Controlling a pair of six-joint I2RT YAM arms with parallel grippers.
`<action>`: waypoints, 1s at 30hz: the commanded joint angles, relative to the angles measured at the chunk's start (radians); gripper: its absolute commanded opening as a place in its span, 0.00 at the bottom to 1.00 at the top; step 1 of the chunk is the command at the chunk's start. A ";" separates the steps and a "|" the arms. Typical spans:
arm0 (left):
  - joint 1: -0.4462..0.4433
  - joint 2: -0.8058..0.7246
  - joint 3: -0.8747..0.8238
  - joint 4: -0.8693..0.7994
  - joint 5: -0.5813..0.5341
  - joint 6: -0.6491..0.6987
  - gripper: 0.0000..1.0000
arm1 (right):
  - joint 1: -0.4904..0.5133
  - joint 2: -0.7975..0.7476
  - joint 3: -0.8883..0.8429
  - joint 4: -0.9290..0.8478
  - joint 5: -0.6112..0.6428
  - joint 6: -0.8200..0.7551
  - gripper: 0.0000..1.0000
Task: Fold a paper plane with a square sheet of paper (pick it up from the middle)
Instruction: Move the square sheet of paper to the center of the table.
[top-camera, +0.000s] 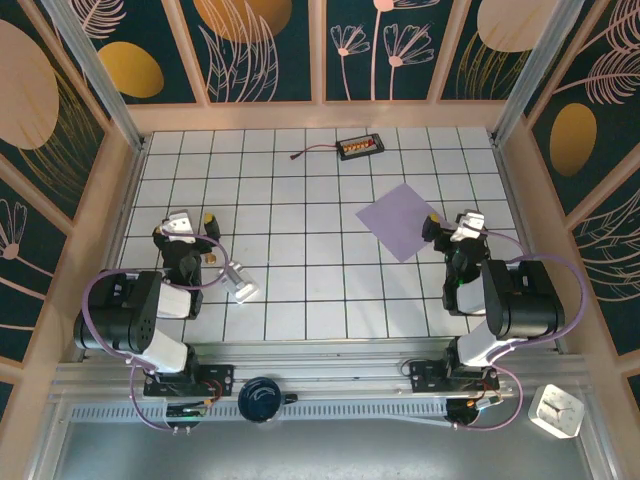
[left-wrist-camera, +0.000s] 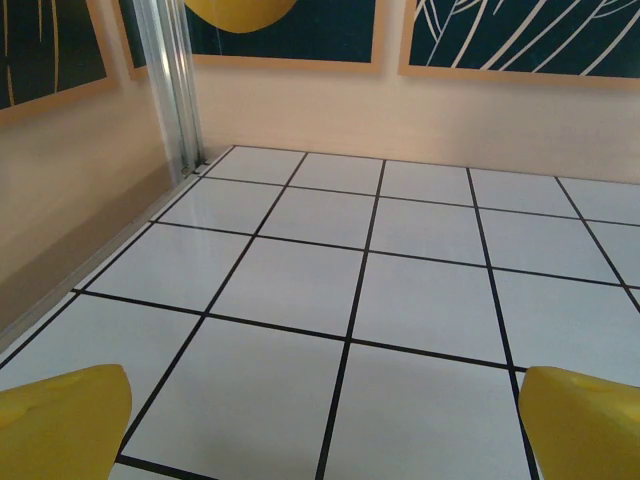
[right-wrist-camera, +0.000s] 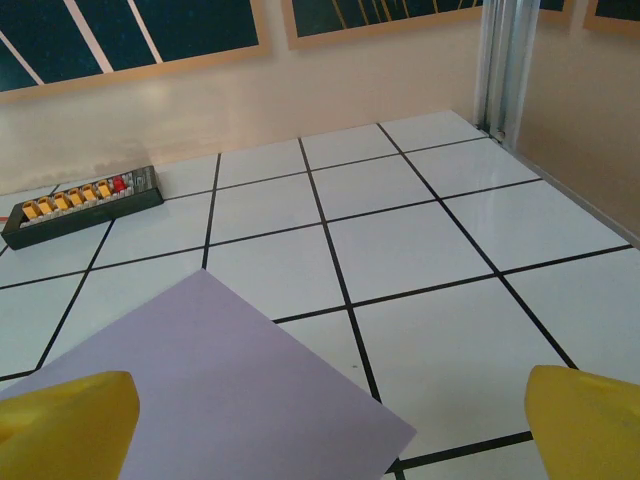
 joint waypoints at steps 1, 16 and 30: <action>0.006 -0.006 0.005 0.046 -0.004 0.003 0.99 | 0.005 0.008 0.017 0.038 -0.008 -0.011 0.99; 0.006 -0.006 0.003 0.049 -0.036 -0.009 0.99 | 0.003 0.008 0.016 0.037 -0.008 -0.011 0.99; 0.006 -0.006 0.002 0.052 -0.061 -0.020 0.99 | 0.004 0.009 0.017 0.039 -0.008 -0.011 0.99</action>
